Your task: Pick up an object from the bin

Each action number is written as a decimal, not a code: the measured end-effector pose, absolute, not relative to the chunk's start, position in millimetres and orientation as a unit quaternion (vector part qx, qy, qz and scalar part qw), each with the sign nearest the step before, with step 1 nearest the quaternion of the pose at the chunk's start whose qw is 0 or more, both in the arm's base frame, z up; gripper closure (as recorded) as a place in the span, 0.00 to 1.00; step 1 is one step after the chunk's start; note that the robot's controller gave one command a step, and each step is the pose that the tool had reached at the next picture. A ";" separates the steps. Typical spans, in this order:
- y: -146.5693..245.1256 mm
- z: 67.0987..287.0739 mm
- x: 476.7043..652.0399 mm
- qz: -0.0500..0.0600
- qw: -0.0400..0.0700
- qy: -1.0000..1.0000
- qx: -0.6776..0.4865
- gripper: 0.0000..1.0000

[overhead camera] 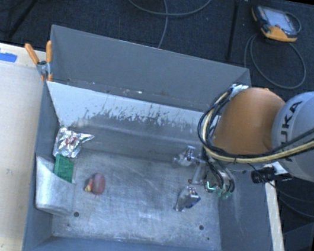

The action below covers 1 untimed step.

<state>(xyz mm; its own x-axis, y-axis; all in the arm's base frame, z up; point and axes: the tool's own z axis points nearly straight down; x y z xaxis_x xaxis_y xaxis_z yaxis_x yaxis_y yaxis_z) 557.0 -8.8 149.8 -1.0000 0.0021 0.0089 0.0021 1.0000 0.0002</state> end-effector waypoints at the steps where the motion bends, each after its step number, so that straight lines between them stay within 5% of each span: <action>1: -165.1 131.3 587.9 0.002 -0.001 -0.999 -0.037 0.00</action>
Offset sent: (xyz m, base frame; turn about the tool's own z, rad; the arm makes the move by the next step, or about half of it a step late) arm 0.0310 -0.1513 -0.0177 0.0650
